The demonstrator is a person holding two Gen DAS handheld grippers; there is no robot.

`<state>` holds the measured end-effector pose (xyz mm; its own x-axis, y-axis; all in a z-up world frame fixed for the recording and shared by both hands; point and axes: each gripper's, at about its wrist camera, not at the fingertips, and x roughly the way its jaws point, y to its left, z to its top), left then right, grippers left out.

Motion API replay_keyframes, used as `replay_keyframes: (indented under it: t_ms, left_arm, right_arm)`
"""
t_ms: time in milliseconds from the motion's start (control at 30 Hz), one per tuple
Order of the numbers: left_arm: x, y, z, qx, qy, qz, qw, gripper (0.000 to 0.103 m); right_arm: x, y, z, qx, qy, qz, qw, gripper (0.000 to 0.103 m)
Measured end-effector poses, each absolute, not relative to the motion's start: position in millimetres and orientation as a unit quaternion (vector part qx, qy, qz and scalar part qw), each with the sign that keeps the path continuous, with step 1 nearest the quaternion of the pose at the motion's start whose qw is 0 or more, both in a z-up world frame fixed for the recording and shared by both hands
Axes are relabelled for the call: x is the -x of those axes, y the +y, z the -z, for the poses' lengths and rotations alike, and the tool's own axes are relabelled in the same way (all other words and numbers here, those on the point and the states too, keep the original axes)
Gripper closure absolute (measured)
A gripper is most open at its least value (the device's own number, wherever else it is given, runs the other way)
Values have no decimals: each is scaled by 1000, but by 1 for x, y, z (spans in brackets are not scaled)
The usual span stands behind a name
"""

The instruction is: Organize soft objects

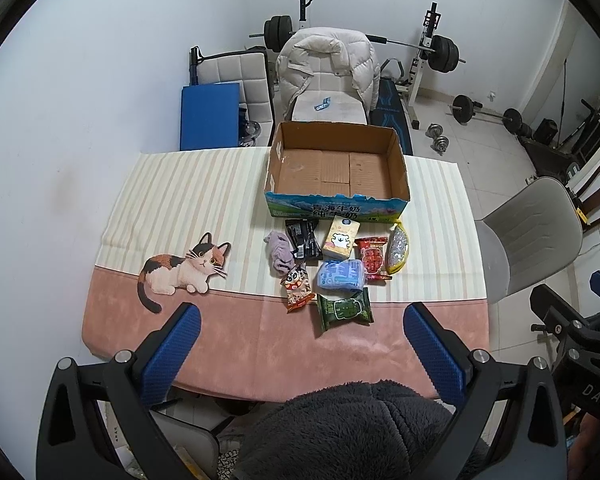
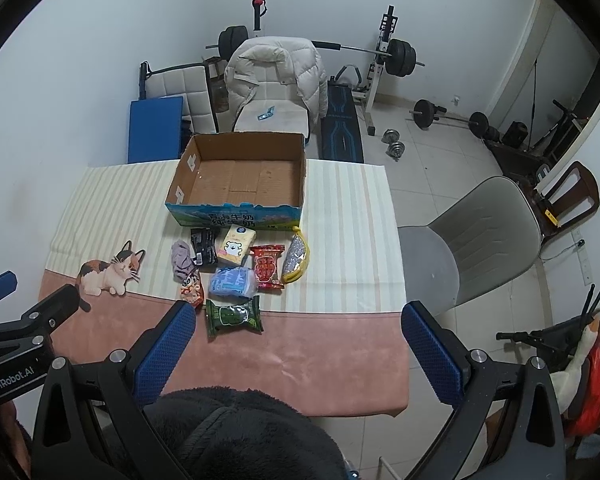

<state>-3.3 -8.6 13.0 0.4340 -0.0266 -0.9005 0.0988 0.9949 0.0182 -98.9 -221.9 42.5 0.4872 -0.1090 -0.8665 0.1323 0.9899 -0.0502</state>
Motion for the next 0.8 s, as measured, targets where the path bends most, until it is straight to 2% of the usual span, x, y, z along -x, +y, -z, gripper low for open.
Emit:
replay_keyframes:
  t_ms: [567,667,800]
  left_arm:
    - [2,-13,-10,-38,520,37,853,0]
    - [-15,-11,1,-34,510,21,859,0]
    - [-55,0,42,-5,544,-5,839,0]
  right_arm:
    - [94,-234,-29,-29,503,59,862,0]
    - [78,-245,-12,-44,506,54,860,0]
    - [37,-261,33,-88,530,21,843,0]
